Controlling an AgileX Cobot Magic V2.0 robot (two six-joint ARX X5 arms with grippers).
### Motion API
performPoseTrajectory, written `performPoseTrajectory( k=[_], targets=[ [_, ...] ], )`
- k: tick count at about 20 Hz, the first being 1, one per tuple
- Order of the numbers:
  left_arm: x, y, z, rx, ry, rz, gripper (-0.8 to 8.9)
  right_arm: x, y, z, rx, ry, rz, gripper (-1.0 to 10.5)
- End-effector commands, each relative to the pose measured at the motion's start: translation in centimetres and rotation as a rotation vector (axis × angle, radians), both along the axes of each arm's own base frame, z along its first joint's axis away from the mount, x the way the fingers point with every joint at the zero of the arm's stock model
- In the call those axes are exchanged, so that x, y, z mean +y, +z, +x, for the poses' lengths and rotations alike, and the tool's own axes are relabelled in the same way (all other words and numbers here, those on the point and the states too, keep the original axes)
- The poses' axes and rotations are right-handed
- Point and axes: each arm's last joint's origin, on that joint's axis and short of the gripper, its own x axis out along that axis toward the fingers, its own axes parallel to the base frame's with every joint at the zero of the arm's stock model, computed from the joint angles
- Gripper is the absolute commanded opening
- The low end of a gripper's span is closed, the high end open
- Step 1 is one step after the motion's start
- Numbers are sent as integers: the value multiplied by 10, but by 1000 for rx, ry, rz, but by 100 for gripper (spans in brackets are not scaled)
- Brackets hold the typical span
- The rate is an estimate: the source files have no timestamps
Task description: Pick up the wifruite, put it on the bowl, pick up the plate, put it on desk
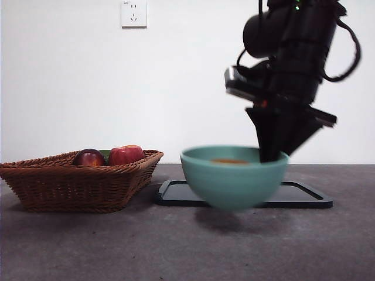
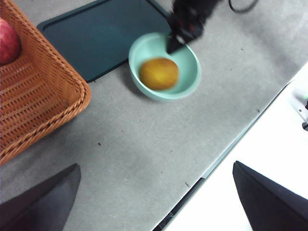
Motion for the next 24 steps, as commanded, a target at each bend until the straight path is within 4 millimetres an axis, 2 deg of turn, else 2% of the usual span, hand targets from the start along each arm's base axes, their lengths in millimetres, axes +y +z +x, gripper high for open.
performPoseTrajectory(
  k=[1, 6, 11, 17, 22, 24],
  targets=[
    [-1, 2, 0, -10, -4, -8, 500, 3, 6, 25, -4, -37, 2, 10],
    [-1, 2, 0, -8, -3, -8, 500, 1, 10, 83, 4, -88, -7, 10],
    [-1, 2, 0, -8, -3, -8, 500, -5, 2, 122, 12, -133, 0, 10],
    [-1, 2, 0, -8, -3, -8, 500, -14, -25, 137, 84, -159, -24, 10],
    [-1, 2, 0, -6, -2, -9, 500, -14, -26, 137, 87, -153, -22, 16],
    [-1, 2, 0, -6, -2, -9, 500, -16, -26, 137, 85, -158, -33, 59]
  ],
)
